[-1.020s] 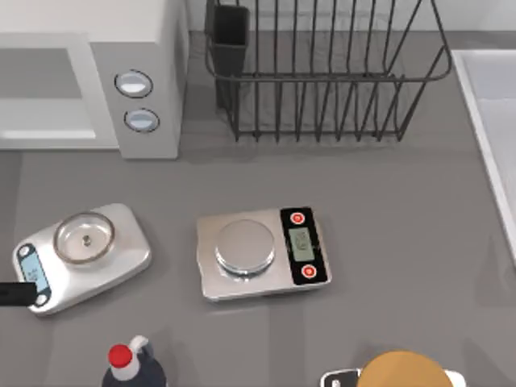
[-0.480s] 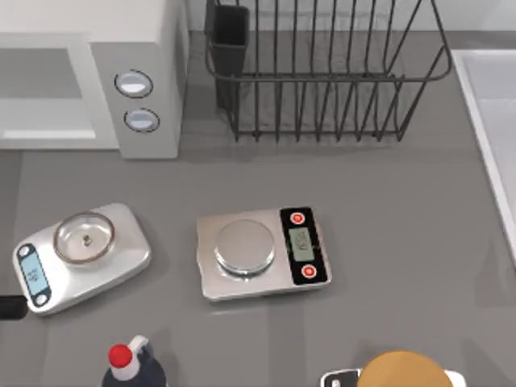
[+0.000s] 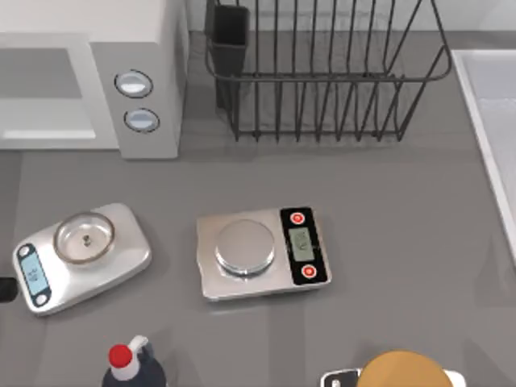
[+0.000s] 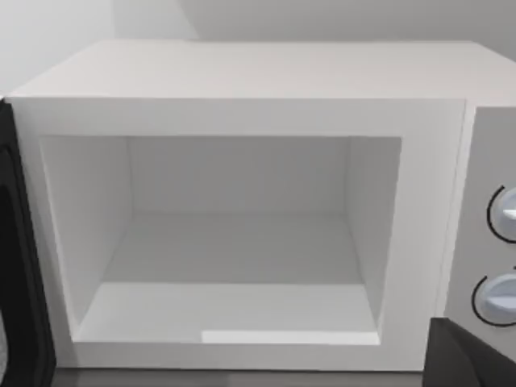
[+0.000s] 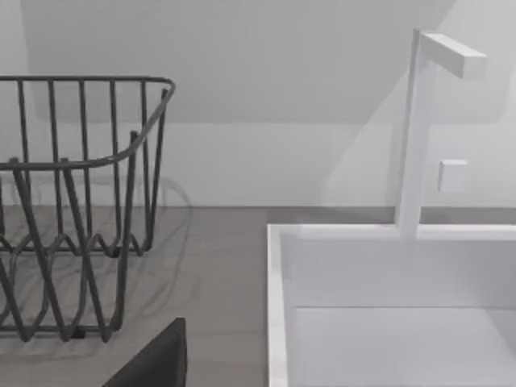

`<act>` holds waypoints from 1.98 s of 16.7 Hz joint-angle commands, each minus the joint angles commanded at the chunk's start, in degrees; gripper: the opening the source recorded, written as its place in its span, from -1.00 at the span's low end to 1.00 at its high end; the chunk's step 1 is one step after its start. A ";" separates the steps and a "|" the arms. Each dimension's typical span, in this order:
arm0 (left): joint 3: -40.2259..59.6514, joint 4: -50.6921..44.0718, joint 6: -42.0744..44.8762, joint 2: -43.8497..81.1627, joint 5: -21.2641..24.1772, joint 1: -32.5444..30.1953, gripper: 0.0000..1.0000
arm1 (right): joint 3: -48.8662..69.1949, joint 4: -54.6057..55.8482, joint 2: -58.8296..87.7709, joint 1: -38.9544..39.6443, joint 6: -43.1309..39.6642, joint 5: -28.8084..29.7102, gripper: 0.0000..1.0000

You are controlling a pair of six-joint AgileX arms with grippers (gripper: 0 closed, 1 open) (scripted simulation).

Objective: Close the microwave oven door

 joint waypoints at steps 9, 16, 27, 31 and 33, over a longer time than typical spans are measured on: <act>1.39 5.16 0.19 6.35 2.81 2.78 -1.00 | 0.00 0.00 0.00 0.00 0.00 0.00 1.00; 16.06 -3.67 13.66 23.16 10.62 17.95 -1.00 | 0.00 0.00 0.00 0.00 0.00 0.00 1.00; 56.78 -29.64 44.35 78.46 31.48 52.96 -1.00 | 0.00 0.00 0.00 0.00 0.00 0.00 1.00; 66.04 -35.99 49.75 90.63 36.07 57.67 -1.00 | 0.00 0.00 0.00 0.00 0.00 0.00 1.00; 68.21 -37.54 50.88 93.30 37.17 58.16 -1.00 | 0.00 0.00 0.00 0.00 0.00 0.00 1.00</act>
